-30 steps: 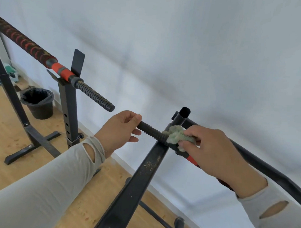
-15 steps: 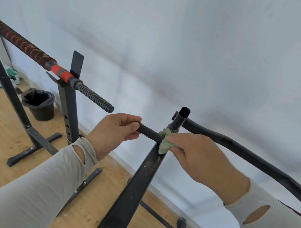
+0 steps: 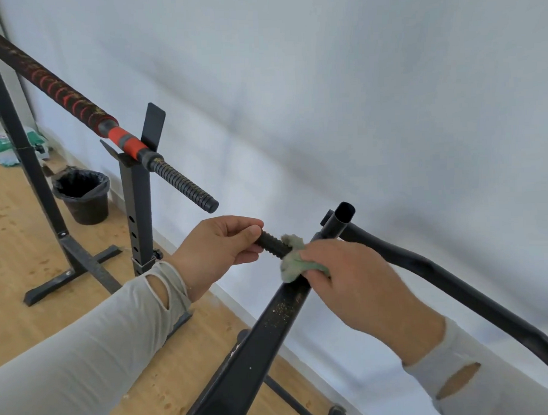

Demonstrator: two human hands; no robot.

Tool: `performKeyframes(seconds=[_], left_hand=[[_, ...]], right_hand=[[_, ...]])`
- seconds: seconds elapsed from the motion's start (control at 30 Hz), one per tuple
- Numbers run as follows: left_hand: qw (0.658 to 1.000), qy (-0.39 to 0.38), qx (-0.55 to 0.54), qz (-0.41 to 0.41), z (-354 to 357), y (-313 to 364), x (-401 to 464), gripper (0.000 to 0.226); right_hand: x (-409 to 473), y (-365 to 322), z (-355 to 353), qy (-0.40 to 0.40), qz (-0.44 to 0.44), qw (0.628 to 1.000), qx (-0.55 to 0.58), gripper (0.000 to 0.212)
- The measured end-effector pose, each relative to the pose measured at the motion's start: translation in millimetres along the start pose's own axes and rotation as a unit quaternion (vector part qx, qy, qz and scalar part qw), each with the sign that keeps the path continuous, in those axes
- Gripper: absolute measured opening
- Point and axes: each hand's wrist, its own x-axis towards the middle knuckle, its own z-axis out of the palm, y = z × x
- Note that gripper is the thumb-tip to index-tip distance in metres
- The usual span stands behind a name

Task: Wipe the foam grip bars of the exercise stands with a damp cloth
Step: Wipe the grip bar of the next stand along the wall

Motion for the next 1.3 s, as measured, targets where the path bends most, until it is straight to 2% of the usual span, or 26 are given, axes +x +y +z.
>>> performKeyframes(seconds=[0.1, 0.2, 0.33, 0.43, 0.5, 0.57, 0.67, 0.77, 0.93, 1.0, 1.07, 1.13, 1.2, 1.3], left_hand=[[1.000, 0.010, 0.030, 0.001, 3, 1, 4, 0.016], [0.998, 0.020, 0.065, 0.007, 7, 3, 6, 0.022], [0.996, 0.012, 0.083, -0.003, 5, 4, 5, 0.026], [0.998, -0.019, 0.061, -0.027, -2, 5, 3, 0.020], [0.998, -0.026, 0.049, -0.029, -5, 6, 2, 0.018], [0.998, -0.036, 0.038, -0.030, -4, 6, 2, 0.020], [0.998, -0.037, 0.032, -0.027, -3, 6, 1, 0.022], [0.997, -0.036, 0.064, -0.007, -2, 9, -2, 0.022], [0.997, -0.012, 0.076, 0.002, -3, 9, -1, 0.016], [0.998, -0.010, 0.058, 0.002, -3, 8, -2, 0.017], [0.999, -0.015, 0.050, 0.001, -2, 8, -4, 0.020], [0.999, -0.013, 0.053, 0.002, -2, 8, -7, 0.022], [0.998, -0.010, 0.064, 0.005, -1, 11, -12, 0.025], [0.994, -0.009, 0.110, 0.006, 1, 17, -23, 0.028]], right_hand=[[-21, 13, -8, 0.008, 0.034, 0.999, -0.029, 0.014], [-27, 14, -15, -0.044, 0.045, 0.996, -0.061, 0.035], [-20, 11, -16, -0.045, 0.053, 0.993, -0.092, 0.027], [-9, -5, -4, -0.064, 0.016, 0.991, -0.120, 0.023], [4, -19, 3, -0.071, -0.020, 0.989, -0.128, 0.030], [22, -35, 9, -0.045, -0.028, 0.990, -0.129, 0.032], [41, -54, 15, 0.021, -0.011, 0.993, -0.120, 0.018], [35, -52, 19, 0.035, -0.018, 0.993, -0.110, 0.021], [0, -26, -5, 0.001, 0.042, 0.999, -0.025, 0.015], [-12, -17, -11, -0.015, 0.062, 0.997, -0.033, 0.019], [-23, -14, -16, -0.032, 0.080, 0.994, -0.069, 0.013], [-32, -14, -21, -0.017, 0.097, 0.992, -0.077, 0.011], [-38, -18, -23, 0.023, 0.114, 0.993, -0.031, 0.012], [-42, -28, -21, 0.097, 0.149, 0.968, 0.178, 0.013]])
